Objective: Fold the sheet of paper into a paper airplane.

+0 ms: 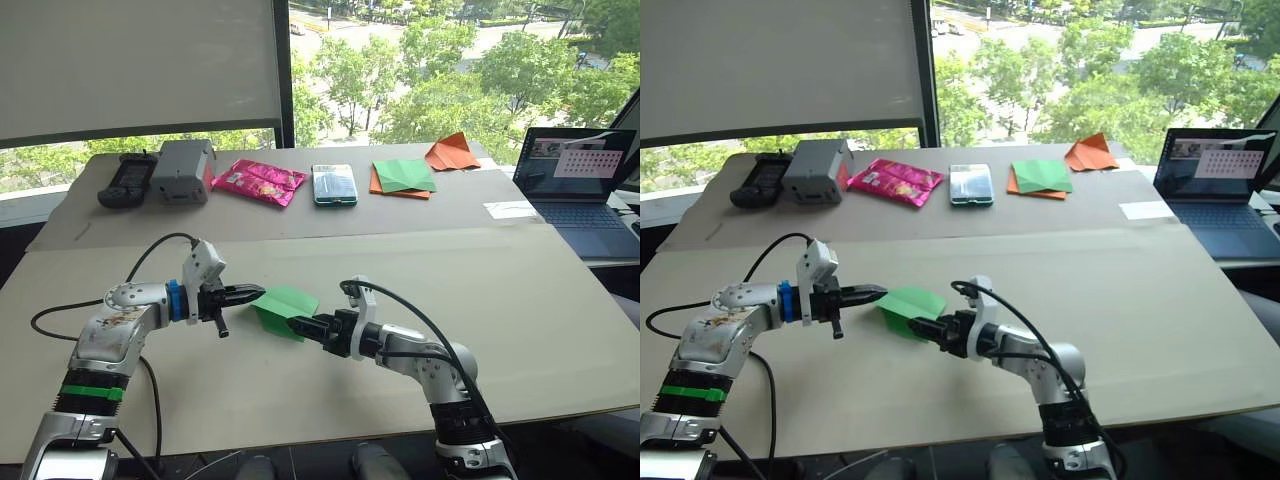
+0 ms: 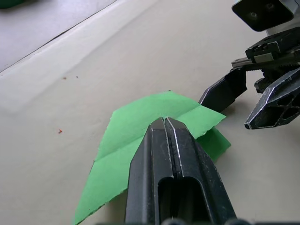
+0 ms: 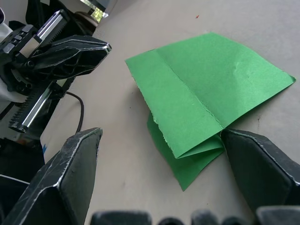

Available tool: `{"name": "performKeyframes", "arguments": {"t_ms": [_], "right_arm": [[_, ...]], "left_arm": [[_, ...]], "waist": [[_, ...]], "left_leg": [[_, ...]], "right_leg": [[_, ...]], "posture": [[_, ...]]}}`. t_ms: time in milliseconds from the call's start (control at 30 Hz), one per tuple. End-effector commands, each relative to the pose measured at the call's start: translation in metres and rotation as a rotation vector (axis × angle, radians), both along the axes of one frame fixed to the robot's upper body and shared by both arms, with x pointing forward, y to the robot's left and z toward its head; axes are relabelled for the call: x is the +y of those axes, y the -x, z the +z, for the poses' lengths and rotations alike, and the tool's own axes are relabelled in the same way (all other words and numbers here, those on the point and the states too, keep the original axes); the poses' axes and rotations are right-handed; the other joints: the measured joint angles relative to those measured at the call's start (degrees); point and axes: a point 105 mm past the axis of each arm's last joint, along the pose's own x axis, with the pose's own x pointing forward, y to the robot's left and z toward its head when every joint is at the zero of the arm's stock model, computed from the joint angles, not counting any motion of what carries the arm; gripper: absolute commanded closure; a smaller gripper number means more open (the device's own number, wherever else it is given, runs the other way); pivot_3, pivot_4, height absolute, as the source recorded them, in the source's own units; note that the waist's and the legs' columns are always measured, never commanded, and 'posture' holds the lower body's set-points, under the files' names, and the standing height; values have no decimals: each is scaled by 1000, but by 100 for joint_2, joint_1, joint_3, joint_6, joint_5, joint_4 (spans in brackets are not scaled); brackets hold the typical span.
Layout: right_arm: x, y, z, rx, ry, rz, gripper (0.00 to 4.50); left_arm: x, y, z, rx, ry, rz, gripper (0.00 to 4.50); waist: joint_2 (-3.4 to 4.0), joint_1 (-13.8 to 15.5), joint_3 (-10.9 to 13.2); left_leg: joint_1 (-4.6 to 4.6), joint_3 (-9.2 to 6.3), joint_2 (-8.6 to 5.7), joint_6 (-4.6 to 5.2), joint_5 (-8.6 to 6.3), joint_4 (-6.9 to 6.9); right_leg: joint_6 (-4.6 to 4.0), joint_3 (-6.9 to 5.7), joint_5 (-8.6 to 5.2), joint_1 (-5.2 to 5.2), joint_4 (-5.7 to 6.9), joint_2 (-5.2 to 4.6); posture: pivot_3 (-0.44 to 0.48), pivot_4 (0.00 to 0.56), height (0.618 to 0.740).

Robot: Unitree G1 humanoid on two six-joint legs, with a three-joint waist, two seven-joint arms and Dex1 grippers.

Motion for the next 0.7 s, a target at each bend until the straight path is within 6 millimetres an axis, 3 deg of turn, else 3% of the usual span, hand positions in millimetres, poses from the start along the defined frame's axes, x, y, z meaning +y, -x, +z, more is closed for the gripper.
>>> {"name": "performKeyframes", "arguments": {"t_ms": [33,233,700], "right_arm": [[-1,0,-3,20,4,-11,27],[-5,-9,-1,26,-11,-52,27],[-6,-45,5,44,-84,-127,27]], "left_arm": [[6,-5,-14,-20,-89,3,4500],[9,6,-20,1,-91,-39,4500],[9,8,-26,7,-110,-29,4500]], "waist": [[8,-20,-4],[6,-3,-3],[4,9,0]], "left_leg": [[-2,0,0,0,0,-1],[-7,-1,1,1,0,-1],[-6,-1,0,1,1,1]], "right_leg": [[6,0,4,7,2,1],[13,1,8,-1,0,1],[16,1,14,6,4,0]], "posture": [[0,150,740],[0,150,740],[0,150,740]]}}
